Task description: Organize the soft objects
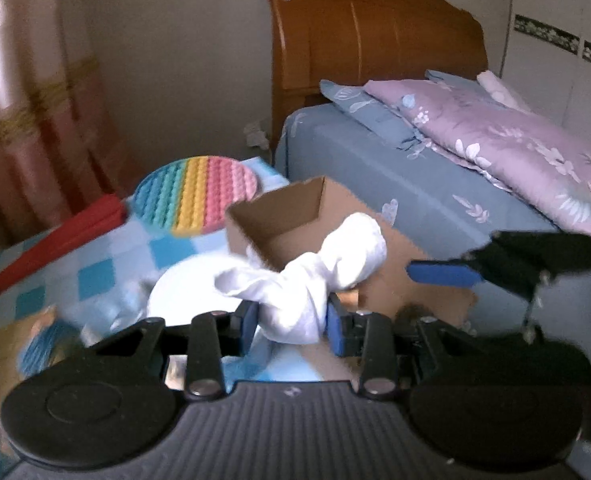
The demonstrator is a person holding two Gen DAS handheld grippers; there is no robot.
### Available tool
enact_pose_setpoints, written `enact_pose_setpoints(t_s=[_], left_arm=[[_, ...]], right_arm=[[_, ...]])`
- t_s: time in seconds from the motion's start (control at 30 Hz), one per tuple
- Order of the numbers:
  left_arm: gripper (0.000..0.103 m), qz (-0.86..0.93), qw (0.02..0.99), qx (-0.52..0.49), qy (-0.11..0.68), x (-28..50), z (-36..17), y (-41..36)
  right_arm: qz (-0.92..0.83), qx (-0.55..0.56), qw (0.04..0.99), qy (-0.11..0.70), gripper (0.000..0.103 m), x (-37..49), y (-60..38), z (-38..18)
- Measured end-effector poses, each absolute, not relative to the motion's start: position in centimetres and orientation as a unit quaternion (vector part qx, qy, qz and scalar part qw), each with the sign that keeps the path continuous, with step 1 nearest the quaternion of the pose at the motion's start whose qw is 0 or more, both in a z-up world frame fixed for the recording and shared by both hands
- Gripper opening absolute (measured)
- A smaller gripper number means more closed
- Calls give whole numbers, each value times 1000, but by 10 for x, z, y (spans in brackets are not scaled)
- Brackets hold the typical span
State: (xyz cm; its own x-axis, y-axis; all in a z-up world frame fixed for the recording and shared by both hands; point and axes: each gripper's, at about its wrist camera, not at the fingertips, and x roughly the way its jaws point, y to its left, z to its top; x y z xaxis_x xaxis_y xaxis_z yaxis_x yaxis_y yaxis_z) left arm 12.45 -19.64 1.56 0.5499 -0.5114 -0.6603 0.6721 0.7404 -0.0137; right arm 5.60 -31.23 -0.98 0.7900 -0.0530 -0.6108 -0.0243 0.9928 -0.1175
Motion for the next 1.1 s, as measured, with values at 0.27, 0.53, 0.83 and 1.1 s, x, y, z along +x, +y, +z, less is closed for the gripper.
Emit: enact_pose_setpoints(t_s=[0.27,0.53,0.83,1.1], left_arm=[[35,-353,857,138,348,145,2,-238],[77,-356,861,131,338,142,3,-242],[95,-329,882,124,313,121,23,-213],[97,-287,900,111,308,90,38,-170]], right_arm=[[-12,-48,942,331,82,45,-318,-18],[-10,-38,942,333,89,33,-314,-15],[-1,-31,947,319,99,20,-301,-5],[18,-40,949,313,101,7,-272,7]])
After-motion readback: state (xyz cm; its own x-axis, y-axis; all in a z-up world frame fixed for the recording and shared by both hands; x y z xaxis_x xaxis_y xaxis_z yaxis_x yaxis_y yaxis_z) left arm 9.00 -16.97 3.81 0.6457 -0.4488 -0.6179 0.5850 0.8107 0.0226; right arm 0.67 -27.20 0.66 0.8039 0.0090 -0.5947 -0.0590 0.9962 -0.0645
